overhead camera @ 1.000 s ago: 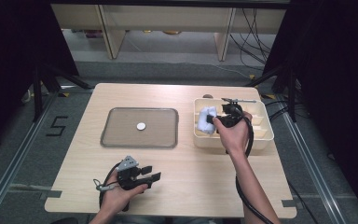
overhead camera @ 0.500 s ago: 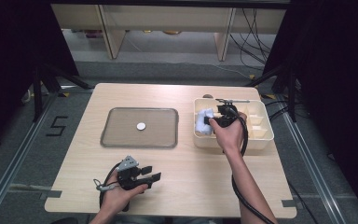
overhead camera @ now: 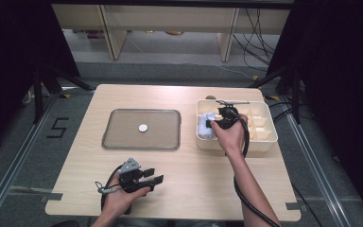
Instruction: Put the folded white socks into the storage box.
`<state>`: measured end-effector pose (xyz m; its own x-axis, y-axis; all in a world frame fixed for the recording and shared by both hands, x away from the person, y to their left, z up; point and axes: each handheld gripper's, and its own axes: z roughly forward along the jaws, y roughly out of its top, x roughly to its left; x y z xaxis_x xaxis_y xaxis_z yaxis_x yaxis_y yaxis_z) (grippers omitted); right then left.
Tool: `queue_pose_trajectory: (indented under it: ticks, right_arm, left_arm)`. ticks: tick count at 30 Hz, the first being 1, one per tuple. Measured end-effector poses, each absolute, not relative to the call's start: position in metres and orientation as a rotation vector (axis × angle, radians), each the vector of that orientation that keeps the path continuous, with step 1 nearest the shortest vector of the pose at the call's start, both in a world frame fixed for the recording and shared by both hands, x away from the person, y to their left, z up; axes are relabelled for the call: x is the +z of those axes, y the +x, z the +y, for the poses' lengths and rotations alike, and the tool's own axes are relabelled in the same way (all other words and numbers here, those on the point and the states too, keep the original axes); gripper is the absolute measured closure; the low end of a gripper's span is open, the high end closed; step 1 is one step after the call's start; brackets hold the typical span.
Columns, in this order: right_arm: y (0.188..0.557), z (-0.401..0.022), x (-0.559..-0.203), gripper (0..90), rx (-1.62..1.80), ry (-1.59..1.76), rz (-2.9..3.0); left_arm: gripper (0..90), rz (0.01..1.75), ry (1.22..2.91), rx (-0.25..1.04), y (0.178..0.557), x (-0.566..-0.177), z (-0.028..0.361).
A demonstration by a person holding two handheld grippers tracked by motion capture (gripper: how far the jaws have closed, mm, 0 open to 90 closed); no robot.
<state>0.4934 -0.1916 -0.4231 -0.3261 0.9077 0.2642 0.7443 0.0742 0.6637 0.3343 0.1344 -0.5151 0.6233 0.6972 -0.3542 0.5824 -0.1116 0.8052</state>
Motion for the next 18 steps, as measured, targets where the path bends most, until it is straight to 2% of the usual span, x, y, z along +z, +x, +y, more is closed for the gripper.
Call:
queue_pose_trajectory:
  ticks: [8, 18]
  right_arm:
    - [0.4937, -0.1867, -0.4224, 69.5, 1.030, 1.820, 2.155]
    - [0.5010, -0.1840, -0.4293, 69.4, 0.956, 1.847, 2.219]
  left_arm:
    - [46.3, 1.037, 1.790, 0.132, 0.3344, -0.5155, 0.1337]
    - [46.3, 1.048, 1.784, 0.127, 0.3349, -0.5153, 0.1338]
